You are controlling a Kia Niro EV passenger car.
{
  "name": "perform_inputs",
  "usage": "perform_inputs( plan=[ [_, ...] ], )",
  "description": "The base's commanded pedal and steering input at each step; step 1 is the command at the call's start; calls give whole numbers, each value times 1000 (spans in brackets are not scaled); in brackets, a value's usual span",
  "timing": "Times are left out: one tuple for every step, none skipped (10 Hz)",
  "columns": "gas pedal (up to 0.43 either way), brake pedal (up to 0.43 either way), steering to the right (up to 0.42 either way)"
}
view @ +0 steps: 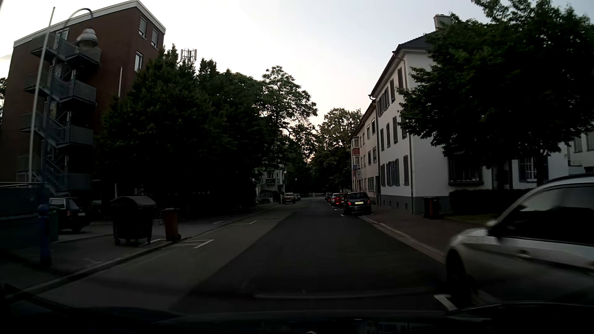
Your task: Follow the waypoints while adhering to traffic rules and regulations
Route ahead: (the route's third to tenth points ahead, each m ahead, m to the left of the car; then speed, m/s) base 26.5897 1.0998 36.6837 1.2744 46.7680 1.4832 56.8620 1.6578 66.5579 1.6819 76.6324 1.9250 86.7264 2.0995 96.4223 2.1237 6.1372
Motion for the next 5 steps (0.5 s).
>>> perform_inputs(
  plan=[
    [157,0,-22],
    [157,0,-11],
    [157,0,-4],
    [157,0,-1],
    [157,0,2]
  ],
)
